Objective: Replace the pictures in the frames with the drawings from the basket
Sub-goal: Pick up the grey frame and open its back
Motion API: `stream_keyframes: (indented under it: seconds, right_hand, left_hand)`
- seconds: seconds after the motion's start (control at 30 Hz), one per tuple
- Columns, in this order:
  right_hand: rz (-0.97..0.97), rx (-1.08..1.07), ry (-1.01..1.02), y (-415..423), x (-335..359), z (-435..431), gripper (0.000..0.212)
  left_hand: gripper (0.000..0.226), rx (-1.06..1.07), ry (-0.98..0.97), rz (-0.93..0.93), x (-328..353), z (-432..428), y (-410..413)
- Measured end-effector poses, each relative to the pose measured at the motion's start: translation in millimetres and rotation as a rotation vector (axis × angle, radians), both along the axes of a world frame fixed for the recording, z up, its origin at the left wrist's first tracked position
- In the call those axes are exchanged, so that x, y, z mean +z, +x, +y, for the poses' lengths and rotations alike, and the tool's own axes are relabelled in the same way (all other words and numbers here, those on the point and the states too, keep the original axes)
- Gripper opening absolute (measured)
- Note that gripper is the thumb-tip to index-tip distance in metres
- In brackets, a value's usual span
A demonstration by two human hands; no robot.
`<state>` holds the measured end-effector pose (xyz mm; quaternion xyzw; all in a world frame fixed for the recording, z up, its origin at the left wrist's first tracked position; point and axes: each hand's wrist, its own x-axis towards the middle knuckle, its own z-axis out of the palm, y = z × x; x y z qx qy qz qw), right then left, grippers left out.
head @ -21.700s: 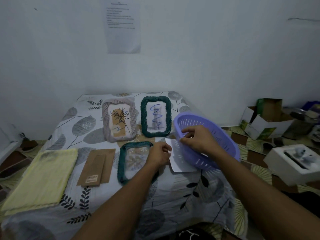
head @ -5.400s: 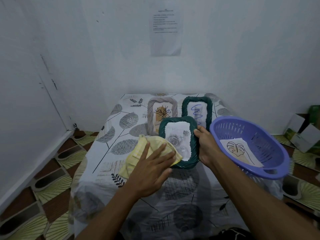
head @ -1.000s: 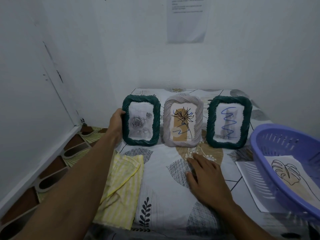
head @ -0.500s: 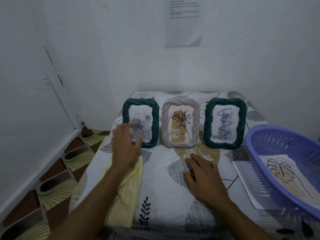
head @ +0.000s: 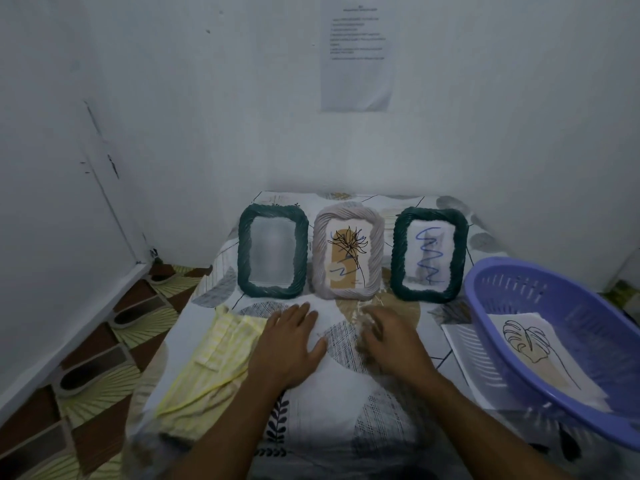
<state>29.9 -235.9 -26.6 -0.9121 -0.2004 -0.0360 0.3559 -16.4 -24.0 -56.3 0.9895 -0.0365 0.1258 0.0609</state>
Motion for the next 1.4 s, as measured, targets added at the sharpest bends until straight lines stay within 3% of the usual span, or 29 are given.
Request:
stream_keyframes:
  seconds: [0.07, 0.23, 0.43, 0.53, 0.77, 0.97, 1.13, 1.27, 1.4]
  right_hand:
    - [-0.004, -0.031, 0.085, 21, 26, 4, 0.037]
    - [-0.228, -0.121, 0.207, 80, 96, 24, 0.045]
    - [-0.151, -0.127, 0.07, 122, 117, 38, 0.055]
    - [-0.167, -0.182, 0.083, 125, 112, 39, 0.045]
    - [-0.031, -0.094, 0.34, 95, 122, 18, 0.029]
    - [0.079, -0.022, 0.462, 52, 122, -18, 0.029]
    - [0.19, -0.049, 0.484, 29, 113, -29, 0.03]
    - [0.101, -0.137, 0.416, 13, 108, -31, 0.033]
    - [-0.067, -0.189, 0.372, -13, 103, -23, 0.028]
  left_hand:
    - [0.068, -0.004, -0.009, -0.019, -1, 0, 1]
    - [0.064, -0.004, -0.041, -0.095, -1, -1, 0]
    - [0.062, -0.003, -0.072, -0.131, -1, 0, 0]
    - [0.06, 0.006, -0.151, -0.14, 1, 1, 0]
    - [0.045, 0.012, -0.339, -0.196, 11, 1, -3]
    - [0.051, 0.068, -0.672, -0.127, 45, -6, -6]
    - [0.015, -0.128, -1.129, 0.058, 83, -24, -9]
    - [0.022, -0.109, -1.203, 0.034, 85, -34, -20]
    - [0.01, -0.128, -1.04, -0.095, 94, -47, -26]
